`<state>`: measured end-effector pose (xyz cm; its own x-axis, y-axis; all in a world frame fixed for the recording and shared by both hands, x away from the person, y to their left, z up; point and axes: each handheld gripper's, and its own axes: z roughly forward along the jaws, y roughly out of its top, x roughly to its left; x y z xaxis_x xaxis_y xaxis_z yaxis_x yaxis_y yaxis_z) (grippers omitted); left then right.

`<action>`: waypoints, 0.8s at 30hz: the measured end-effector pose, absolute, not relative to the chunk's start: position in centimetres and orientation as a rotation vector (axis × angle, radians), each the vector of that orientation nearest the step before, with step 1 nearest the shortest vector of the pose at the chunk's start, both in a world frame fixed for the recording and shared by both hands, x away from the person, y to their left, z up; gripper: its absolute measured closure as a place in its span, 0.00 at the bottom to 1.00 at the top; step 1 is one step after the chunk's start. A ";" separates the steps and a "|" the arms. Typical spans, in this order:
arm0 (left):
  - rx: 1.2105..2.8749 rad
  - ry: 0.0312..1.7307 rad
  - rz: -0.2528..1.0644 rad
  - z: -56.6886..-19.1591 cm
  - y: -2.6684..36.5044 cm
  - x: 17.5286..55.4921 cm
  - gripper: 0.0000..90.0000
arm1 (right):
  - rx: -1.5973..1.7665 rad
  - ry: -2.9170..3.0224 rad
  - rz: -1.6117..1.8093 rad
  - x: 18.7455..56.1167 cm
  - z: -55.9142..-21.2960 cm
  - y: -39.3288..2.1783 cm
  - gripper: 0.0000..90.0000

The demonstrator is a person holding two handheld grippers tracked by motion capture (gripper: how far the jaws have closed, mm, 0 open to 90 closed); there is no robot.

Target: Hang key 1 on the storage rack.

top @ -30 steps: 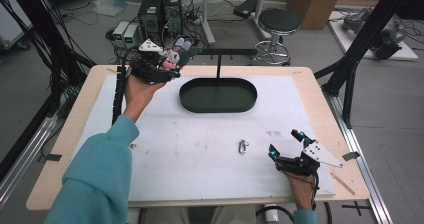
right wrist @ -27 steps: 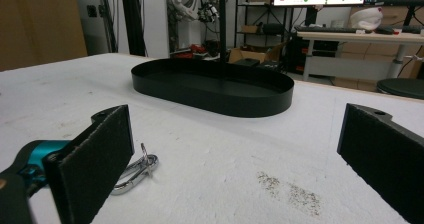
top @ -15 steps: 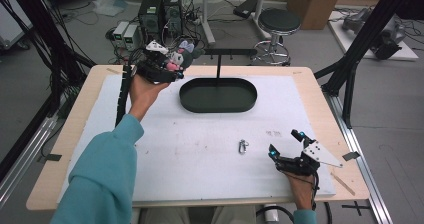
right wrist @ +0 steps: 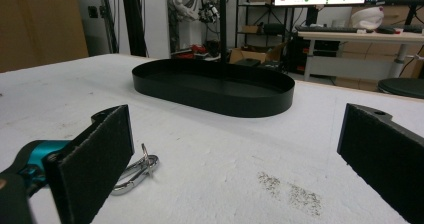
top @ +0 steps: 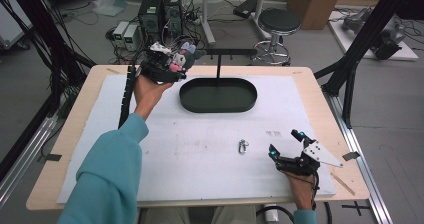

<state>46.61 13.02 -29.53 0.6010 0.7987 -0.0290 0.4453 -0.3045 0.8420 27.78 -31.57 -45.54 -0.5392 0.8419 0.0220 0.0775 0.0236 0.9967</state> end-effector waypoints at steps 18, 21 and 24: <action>1.876 1.039 0.504 -29.6 13.2 47.9 0.59 | 0.944 1.684 1.578 27.8 -45.5 -31.6 0.01; 1.869 1.054 0.505 -29.8 13.5 48.0 0.59 | 0.945 1.684 1.578 27.7 -45.5 -31.6 0.01; 1.872 1.058 0.508 -29.7 13.8 48.0 0.59 | 0.944 1.684 1.575 27.7 -45.5 -31.6 0.01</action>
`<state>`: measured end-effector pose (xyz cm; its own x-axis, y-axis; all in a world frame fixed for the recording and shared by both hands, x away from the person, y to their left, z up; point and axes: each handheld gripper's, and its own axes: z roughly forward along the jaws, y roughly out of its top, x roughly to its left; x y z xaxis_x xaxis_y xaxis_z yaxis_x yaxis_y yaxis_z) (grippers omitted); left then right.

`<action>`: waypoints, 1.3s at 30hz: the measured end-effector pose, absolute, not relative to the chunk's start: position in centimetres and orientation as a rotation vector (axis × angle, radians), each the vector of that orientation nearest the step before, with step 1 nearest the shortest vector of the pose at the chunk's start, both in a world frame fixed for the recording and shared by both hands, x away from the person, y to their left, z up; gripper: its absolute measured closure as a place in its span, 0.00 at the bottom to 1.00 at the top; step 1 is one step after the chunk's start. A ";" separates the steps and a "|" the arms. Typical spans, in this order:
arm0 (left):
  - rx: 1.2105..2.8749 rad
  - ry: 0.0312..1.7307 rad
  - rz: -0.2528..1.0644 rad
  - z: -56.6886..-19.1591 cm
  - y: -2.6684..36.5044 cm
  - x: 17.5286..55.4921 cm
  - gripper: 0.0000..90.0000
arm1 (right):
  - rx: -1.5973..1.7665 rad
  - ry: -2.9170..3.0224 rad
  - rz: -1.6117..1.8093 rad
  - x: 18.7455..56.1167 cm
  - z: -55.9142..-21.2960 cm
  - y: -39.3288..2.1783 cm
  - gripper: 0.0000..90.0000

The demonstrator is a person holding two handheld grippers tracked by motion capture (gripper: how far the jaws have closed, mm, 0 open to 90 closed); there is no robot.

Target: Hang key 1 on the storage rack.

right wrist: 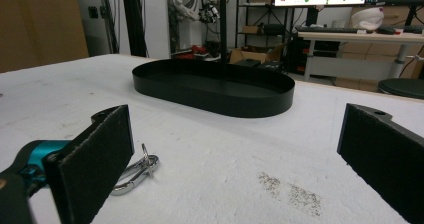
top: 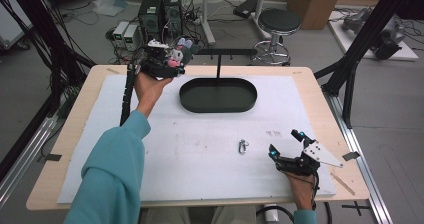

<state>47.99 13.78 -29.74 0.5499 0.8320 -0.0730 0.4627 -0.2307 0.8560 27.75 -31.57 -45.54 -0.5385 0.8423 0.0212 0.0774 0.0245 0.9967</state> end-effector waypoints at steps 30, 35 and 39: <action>1.977 1.044 0.488 -33.0 14.2 47.3 0.59 | 0.933 1.686 1.564 27.8 -45.5 -31.5 0.01; 1.986 1.059 0.485 -33.4 14.1 47.6 0.59 | 0.935 1.689 1.564 27.8 -45.5 -31.5 0.01; 2.002 1.067 0.494 -33.8 13.8 47.9 0.59 | 0.936 1.689 1.565 27.8 -45.5 -31.5 0.01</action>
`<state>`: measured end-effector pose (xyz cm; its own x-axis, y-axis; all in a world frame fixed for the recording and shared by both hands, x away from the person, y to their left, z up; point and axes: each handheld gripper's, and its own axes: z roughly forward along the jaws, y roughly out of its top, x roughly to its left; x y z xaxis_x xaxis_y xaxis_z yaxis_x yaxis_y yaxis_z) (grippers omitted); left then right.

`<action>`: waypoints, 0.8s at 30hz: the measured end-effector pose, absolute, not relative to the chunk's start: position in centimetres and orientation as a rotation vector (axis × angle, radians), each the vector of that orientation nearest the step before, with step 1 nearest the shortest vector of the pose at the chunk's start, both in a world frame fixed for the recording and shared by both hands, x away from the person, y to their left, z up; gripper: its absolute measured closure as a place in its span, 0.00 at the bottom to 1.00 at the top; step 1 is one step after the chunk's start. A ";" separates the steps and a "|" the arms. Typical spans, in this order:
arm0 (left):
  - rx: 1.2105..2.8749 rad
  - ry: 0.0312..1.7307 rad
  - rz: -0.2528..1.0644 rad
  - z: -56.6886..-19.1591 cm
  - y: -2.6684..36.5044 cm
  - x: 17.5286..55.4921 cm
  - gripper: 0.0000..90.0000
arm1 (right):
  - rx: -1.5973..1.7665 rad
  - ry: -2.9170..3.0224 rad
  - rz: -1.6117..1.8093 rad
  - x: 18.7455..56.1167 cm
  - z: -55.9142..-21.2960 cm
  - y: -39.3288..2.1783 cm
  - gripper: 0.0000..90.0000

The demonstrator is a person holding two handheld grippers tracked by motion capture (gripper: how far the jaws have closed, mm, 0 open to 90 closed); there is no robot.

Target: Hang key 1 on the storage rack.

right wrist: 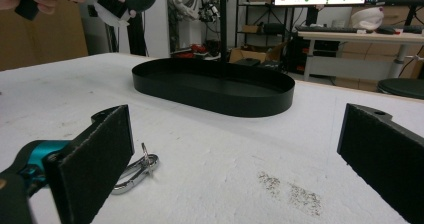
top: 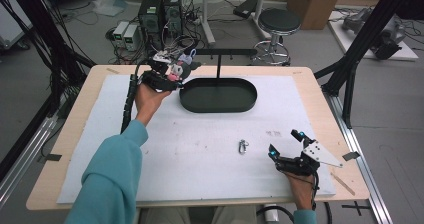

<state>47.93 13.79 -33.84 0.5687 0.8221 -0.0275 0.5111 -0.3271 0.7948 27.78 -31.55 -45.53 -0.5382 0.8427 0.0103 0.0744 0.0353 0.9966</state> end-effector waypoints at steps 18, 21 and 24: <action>1.969 1.125 0.496 -36.0 14.0 50.1 0.59 | 0.934 1.689 1.565 27.8 -45.5 -31.5 0.01; 1.976 1.130 0.495 -36.3 14.1 50.3 0.59 | 0.934 1.689 1.563 27.8 -45.5 -31.5 0.01; 1.981 1.132 0.496 -36.6 14.0 50.3 0.59 | 0.934 1.688 1.560 27.8 -45.5 -31.5 0.01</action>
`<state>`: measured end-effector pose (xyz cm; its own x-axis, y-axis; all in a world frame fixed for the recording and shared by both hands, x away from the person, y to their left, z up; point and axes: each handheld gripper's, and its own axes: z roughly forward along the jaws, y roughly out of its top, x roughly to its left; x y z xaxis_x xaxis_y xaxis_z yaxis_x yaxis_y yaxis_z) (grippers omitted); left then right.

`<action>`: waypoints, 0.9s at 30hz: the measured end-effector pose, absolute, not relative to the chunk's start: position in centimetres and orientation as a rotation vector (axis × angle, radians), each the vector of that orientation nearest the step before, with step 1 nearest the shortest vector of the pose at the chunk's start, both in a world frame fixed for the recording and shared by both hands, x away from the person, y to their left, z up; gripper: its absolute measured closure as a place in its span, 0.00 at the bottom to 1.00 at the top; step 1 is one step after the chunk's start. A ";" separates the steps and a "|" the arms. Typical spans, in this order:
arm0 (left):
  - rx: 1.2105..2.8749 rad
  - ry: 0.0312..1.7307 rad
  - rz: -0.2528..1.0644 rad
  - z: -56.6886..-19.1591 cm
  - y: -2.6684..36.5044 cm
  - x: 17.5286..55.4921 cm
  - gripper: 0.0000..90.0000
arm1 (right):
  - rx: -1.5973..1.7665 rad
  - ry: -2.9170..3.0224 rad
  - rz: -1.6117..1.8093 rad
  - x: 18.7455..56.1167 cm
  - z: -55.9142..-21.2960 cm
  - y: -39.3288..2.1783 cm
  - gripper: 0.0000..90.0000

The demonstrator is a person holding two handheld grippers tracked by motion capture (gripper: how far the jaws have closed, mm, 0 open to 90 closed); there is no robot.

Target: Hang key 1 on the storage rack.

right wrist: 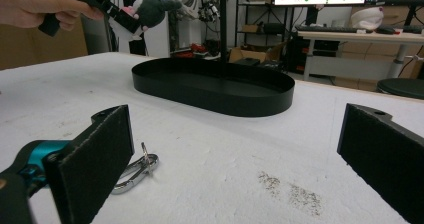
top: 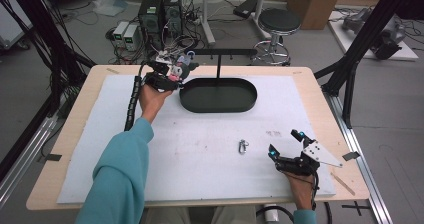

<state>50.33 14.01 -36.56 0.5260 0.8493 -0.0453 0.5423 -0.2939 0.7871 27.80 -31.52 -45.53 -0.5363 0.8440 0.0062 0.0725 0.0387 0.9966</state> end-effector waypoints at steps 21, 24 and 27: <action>1.831 0.922 0.488 -34.8 16.7 47.8 0.02 | 0.949 1.696 1.556 27.8 -45.5 -31.5 0.01; 1.794 0.868 0.479 -34.4 17.6 46.3 0.02 | 0.951 1.696 1.556 27.8 -45.5 -31.5 0.01; 1.764 0.834 0.498 -34.2 18.6 44.6 0.02 | 0.951 1.695 1.556 27.8 -45.5 -31.5 0.01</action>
